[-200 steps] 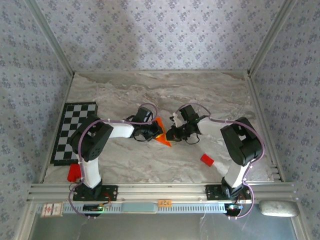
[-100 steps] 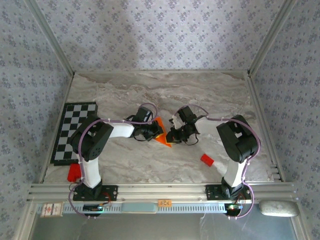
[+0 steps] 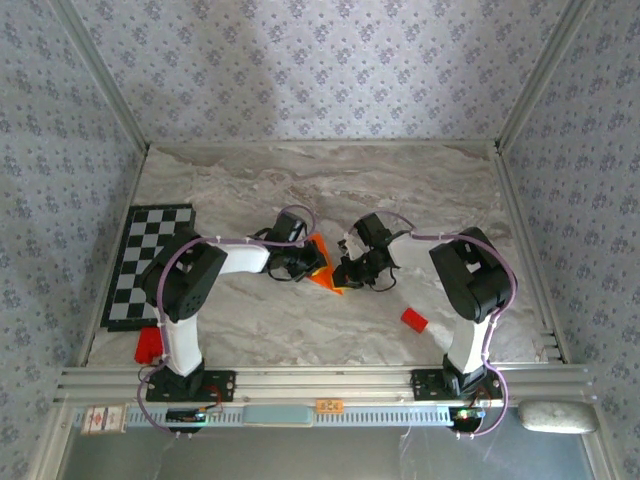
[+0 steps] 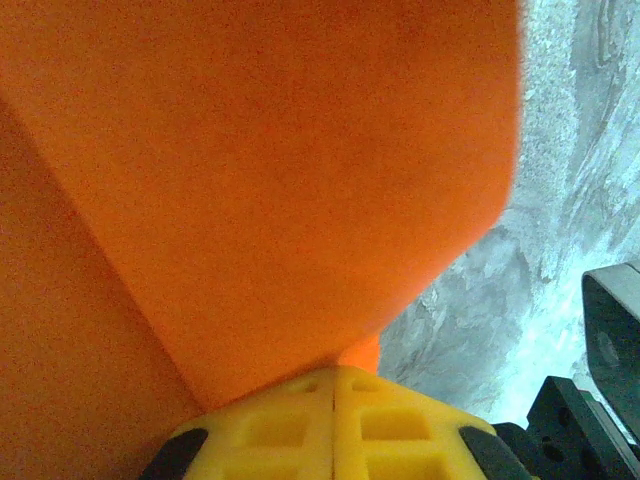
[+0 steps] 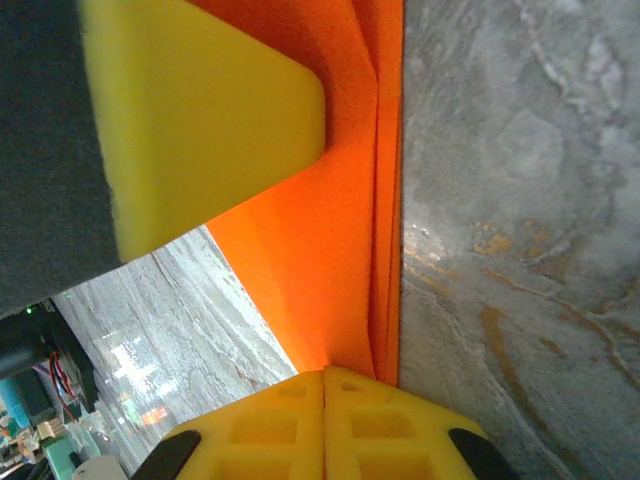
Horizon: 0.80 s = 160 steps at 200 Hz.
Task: Fold a paper plane with a square sheet of paper (pick it up from the middle)
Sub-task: Fourth fold the wing at the center of the table.
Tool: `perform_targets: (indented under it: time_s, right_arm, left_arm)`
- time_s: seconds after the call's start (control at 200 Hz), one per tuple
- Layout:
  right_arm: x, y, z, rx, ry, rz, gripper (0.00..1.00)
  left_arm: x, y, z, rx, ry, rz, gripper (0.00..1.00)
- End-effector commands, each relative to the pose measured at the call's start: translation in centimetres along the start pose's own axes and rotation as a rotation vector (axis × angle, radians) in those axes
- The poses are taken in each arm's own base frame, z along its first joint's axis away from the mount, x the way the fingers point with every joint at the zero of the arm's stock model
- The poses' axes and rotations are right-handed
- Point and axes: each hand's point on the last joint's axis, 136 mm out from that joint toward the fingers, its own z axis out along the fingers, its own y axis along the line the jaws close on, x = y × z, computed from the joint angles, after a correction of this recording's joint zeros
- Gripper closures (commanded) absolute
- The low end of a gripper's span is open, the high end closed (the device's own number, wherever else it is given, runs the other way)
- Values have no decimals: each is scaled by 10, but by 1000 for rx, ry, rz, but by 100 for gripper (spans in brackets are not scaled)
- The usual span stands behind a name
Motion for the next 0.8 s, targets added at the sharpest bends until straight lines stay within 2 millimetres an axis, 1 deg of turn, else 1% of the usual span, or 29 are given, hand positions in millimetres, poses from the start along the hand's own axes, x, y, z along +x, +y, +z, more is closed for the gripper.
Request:
perform_targets:
  time_s: [0.0, 0.13, 0.31, 0.395, 0.53, 0.7, 0.795]
  right_arm:
    - [11, -18, 0, 78, 43, 32, 92]
    - [12, -14, -3, 68, 38, 25, 92]
    - [-5, 7, -18, 38, -27, -34, 90]
    - [-10, 9, -21, 55, -47, -54, 88]
    - [-10, 7, -17, 73, -36, -64, 87]
    - [-9, 11, -11, 74, -25, -71, 87]
    - [-7, 8, -7, 84, -13, -63, 87]
  left_arm:
    - [18, 74, 9, -269, 45, -101, 94]
    - [20, 83, 8, -321, 53, -114, 94]
    - [22, 93, 7, -397, 70, -132, 94]
    - [23, 98, 7, -433, 77, -140, 94]
    - [27, 106, 8, -484, 92, -153, 94]
    - [31, 113, 9, -520, 104, -166, 94]
    - [31, 116, 8, -538, 103, -169, 94]
